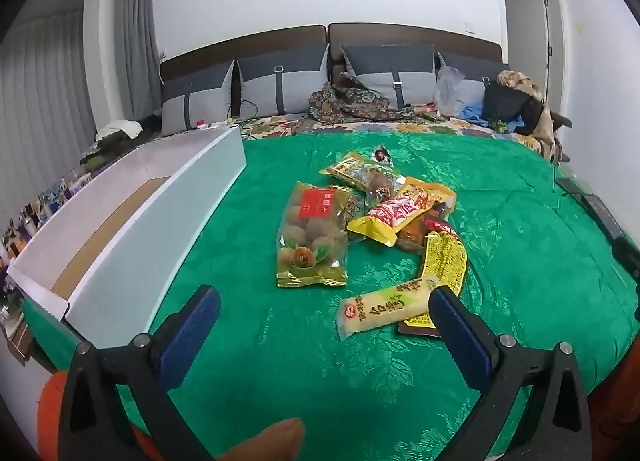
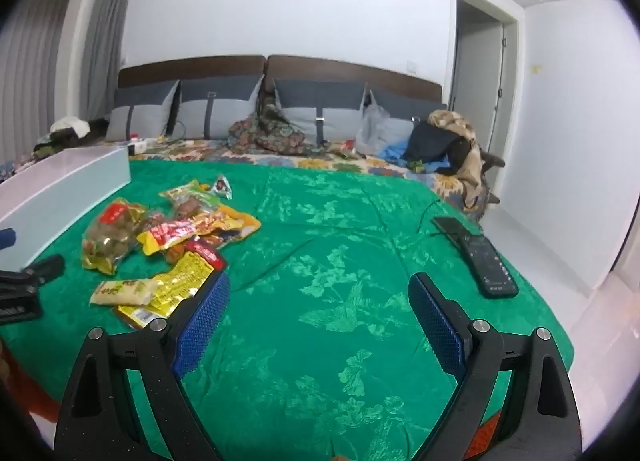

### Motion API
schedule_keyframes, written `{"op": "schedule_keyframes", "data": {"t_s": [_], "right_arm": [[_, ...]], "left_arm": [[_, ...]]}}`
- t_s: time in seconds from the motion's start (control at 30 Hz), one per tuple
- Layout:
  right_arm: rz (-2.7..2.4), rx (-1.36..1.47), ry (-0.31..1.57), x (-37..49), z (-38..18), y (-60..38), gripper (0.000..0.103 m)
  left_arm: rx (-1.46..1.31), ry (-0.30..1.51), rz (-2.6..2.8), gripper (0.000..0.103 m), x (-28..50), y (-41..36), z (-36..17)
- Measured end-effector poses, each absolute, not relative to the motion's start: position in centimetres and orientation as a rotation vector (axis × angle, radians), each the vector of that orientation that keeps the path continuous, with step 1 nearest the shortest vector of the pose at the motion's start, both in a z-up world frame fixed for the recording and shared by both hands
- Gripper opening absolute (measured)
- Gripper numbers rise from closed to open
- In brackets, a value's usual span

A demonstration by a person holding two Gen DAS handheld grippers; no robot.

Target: Organize snacks

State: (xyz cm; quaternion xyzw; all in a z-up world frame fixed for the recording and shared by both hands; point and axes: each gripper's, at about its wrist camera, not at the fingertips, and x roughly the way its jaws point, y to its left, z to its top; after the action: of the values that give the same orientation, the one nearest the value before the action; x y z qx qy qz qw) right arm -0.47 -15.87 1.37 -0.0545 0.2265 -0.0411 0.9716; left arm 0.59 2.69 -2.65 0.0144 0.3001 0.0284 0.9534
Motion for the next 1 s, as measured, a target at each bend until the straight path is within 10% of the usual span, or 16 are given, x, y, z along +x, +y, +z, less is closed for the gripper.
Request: {"op": "schedule_keyframes", "data": {"t_s": [1.0], "right_arm": [[-0.076, -0.178, 0.476, 0.0, 0.4, -15.2, 0.093]], "left_arm": [[0.028, 0.627, 0.048, 0.103, 0.4, 3.3, -3.6]]}}
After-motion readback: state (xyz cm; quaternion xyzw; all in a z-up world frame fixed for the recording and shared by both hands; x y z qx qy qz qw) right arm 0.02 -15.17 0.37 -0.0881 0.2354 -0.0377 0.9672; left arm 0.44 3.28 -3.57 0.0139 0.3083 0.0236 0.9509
